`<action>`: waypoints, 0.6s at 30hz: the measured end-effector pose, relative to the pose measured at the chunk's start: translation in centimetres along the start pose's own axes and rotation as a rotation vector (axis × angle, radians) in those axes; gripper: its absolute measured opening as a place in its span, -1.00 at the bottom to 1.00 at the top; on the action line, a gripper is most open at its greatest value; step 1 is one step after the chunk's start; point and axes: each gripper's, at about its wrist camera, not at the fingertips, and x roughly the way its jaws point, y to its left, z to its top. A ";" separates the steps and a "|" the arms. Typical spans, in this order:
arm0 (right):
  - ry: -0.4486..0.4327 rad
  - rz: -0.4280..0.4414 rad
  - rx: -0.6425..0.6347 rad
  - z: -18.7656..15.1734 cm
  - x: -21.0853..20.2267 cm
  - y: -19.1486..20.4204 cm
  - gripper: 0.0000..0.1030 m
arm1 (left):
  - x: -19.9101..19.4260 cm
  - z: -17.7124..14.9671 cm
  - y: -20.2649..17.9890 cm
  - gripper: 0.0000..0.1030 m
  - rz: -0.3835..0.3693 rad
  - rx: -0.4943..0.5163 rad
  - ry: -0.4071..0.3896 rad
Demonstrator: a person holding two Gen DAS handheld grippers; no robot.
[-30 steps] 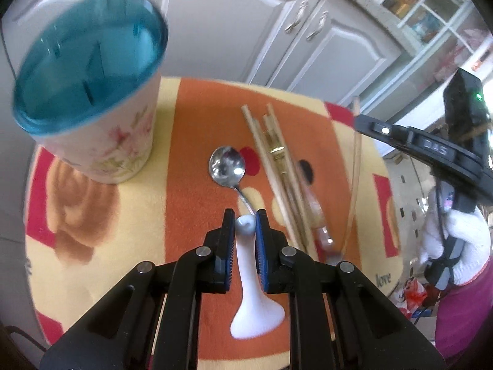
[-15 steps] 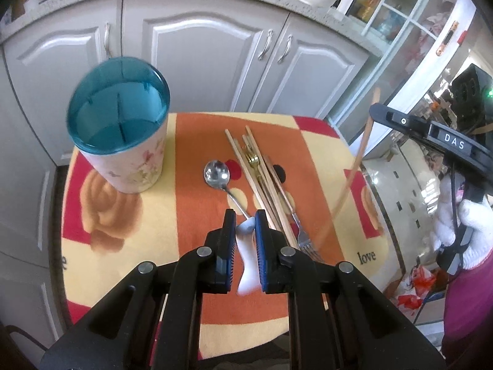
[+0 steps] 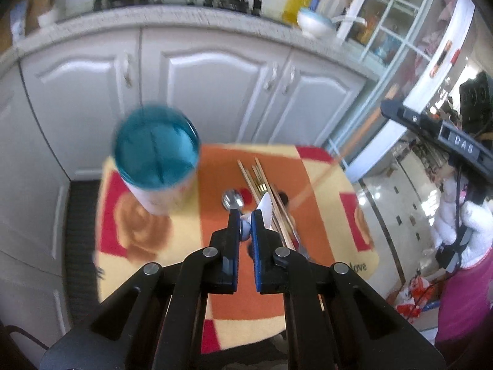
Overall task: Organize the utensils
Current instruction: 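Lift the chopstick into the cup and open the right tool while the left tool drops the white spoon in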
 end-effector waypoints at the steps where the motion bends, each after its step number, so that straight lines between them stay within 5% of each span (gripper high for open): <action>1: -0.013 0.014 -0.008 0.7 -0.3 0.5 -0.87 | -0.9 0.8 0.3 -0.89 0.012 0.005 -0.016; 8: -0.108 0.080 -0.074 6.1 -1.2 4.5 -0.87 | -5.1 6.1 3.3 -0.89 0.172 0.051 -0.081; 18: -0.104 0.112 -0.126 11.1 4.5 8.5 -0.87 | -0.1 8.8 7.4 -0.89 0.327 0.100 0.040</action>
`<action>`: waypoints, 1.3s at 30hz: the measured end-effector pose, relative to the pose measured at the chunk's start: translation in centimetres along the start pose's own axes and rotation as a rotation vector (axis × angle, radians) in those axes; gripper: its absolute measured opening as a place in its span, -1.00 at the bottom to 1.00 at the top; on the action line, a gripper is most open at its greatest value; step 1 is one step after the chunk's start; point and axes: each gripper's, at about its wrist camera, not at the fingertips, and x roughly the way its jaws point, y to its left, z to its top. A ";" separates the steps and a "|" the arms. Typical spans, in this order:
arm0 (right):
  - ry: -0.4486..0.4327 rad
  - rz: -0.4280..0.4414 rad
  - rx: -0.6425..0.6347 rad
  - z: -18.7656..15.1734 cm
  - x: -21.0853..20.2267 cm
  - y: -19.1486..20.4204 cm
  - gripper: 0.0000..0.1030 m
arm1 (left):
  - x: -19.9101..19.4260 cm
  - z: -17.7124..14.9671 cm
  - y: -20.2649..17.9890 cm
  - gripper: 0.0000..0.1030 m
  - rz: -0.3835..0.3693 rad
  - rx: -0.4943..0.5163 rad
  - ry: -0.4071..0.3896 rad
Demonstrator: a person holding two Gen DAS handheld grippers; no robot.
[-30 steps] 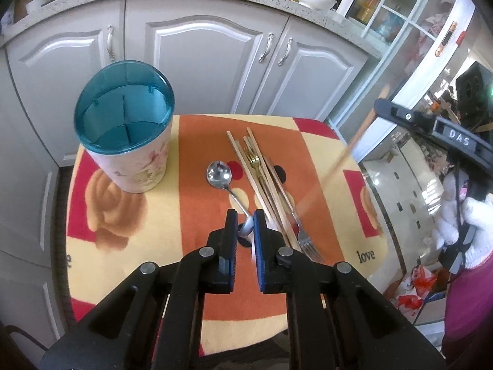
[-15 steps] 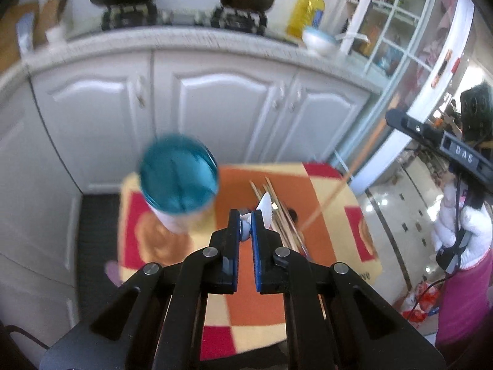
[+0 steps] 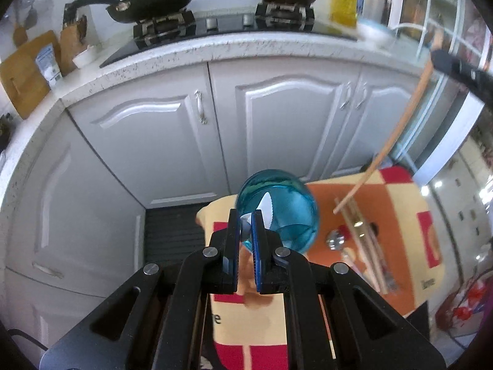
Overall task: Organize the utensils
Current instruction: 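Lift the chopstick into the cup and open the right tool while the left tool drops the white spoon in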
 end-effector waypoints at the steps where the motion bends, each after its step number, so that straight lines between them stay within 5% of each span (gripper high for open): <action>1: 0.003 -0.003 -0.007 0.2 1.0 0.1 -0.87 | 0.9 0.1 0.0 -0.89 0.012 0.007 0.011; 18: 0.285 0.006 0.062 -6.7 16.9 -2.8 -0.87 | 9.2 -1.5 0.8 -0.87 -0.016 -0.112 0.144; 20: 0.281 0.013 0.072 -7.1 17.1 -3.1 -0.87 | 9.3 -1.5 0.8 -0.84 -0.029 -0.122 0.147; 24: 0.299 0.018 0.098 -7.3 17.0 -3.5 -0.87 | 8.6 -1.3 1.0 -0.15 -0.058 -0.157 0.124; 27: 0.299 0.015 0.106 -7.5 16.1 -3.6 -0.79 | 7.9 -1.2 1.0 -0.14 -0.076 -0.181 0.108; 30: 0.293 0.017 0.111 -7.7 14.8 -3.4 -0.22 | 6.5 -1.3 0.9 -0.14 -0.081 -0.183 0.085; 39: 0.264 -0.024 0.095 -9.7 9.2 -3.0 -0.18 | 1.1 -2.6 -1.8 -0.13 0.020 -0.135 -0.078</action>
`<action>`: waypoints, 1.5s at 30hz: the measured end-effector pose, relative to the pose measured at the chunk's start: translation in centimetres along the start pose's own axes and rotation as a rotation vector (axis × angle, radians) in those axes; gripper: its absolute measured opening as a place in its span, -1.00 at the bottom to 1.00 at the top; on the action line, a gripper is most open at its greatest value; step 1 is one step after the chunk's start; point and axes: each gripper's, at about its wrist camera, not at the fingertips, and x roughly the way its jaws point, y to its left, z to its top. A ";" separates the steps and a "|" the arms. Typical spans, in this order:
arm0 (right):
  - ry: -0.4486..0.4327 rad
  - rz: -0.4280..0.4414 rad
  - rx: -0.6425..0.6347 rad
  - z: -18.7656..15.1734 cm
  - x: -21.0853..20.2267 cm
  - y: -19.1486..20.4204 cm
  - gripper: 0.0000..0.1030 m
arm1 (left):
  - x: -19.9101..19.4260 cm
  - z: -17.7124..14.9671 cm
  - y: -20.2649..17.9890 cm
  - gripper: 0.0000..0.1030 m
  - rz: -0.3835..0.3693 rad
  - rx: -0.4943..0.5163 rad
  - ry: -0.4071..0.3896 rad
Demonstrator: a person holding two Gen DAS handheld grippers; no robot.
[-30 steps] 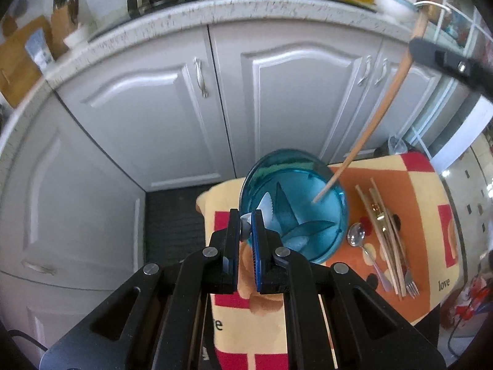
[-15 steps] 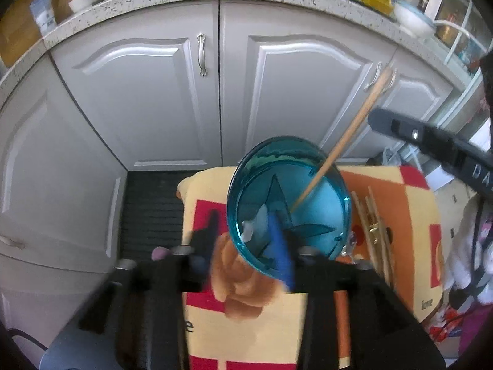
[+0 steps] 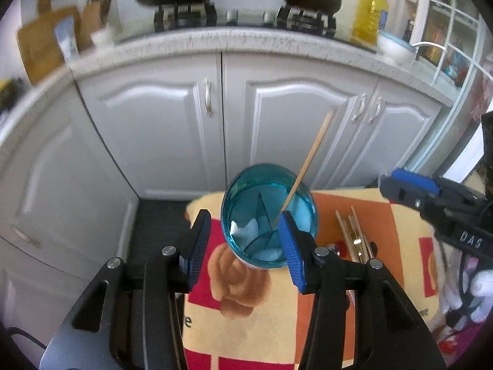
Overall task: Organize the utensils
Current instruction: 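Lift the chopstick into the cup and open the right tool while the left tool drops the white spoon in, then grasp another wooden chopstick with the right tool while the left tool grasps the metal spoon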
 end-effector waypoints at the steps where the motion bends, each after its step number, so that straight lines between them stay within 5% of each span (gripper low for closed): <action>1: -0.006 -0.020 -0.003 -0.6 -0.7 0.0 -0.17 | -0.7 -0.1 -0.5 -0.13 0.005 0.010 -0.023; 8: -0.037 -0.106 0.025 -3.6 -4.6 -0.9 -0.16 | -3.1 -1.3 -4.5 -0.12 -0.010 0.070 -0.100; 25: -0.028 -0.209 0.181 -9.6 -9.1 -6.2 0.00 | -1.9 -3.8 -11.3 -0.12 -0.125 0.083 -0.048; 32: 0.062 -0.215 0.210 -12.2 -6.3 -8.9 0.12 | 0.4 -5.8 -11.6 -0.12 -0.134 0.079 0.030; 37: 0.181 -0.217 0.241 -14.2 -1.1 -11.5 -0.24 | 2.7 -8.4 -11.4 -0.12 -0.153 0.064 0.109; 45: 0.288 -0.244 0.266 -15.4 4.8 -13.8 -0.41 | 6.8 -11.2 -11.2 -0.12 -0.178 0.025 0.207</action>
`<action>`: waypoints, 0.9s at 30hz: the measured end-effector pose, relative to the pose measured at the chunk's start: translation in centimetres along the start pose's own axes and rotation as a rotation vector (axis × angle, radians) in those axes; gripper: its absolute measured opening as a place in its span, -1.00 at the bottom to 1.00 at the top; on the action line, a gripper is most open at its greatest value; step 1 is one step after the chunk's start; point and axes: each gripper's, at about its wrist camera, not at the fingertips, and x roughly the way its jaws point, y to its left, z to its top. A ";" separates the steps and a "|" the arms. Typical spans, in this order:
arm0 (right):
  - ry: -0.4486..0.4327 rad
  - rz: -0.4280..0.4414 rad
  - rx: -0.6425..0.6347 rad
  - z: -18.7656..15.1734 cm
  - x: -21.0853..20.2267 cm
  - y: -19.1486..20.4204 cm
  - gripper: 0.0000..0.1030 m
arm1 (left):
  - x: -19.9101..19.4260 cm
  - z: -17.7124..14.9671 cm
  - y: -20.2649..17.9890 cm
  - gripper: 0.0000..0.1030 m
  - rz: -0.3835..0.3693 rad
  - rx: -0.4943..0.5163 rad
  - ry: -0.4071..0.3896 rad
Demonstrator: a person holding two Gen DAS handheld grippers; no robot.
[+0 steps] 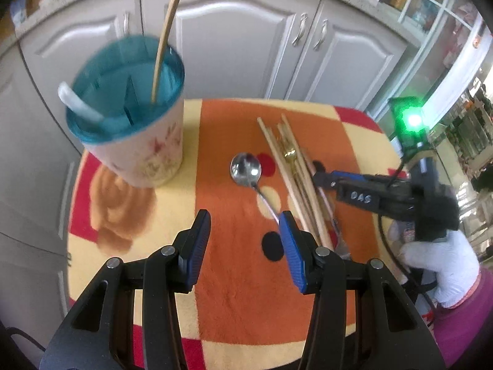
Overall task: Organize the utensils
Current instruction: 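Grasp another wooden chopstick with the right tool while the left tool grasps the metal spoon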
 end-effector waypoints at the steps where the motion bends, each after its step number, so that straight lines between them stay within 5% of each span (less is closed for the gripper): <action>1: 0.004 -0.004 0.003 0.1 0.3 -0.1 -0.41 | 0.6 0.0 0.3 -0.12 -0.003 -0.014 0.006; 10: 0.019 -0.020 -0.039 0.6 1.4 0.0 -0.43 | 5.7 1.2 1.2 -0.12 0.006 -0.122 0.014; 16: -0.005 -0.048 -0.036 1.0 1.1 -0.7 -0.79 | 8.3 2.2 1.5 -0.12 0.027 -0.184 -0.023; 23: 0.026 0.034 -0.011 0.9 0.8 -1.8 -0.79 | 10.6 3.3 0.8 -0.13 0.027 -0.200 -0.042; 25: 0.029 0.051 0.016 1.1 1.0 -2.1 -0.79 | 10.7 3.3 0.8 -0.27 -0.008 -0.207 -0.044; 27: 0.022 0.053 0.016 1.4 1.2 -2.1 -0.79 | 11.0 3.4 1.1 -0.78 -0.038 -0.216 -0.028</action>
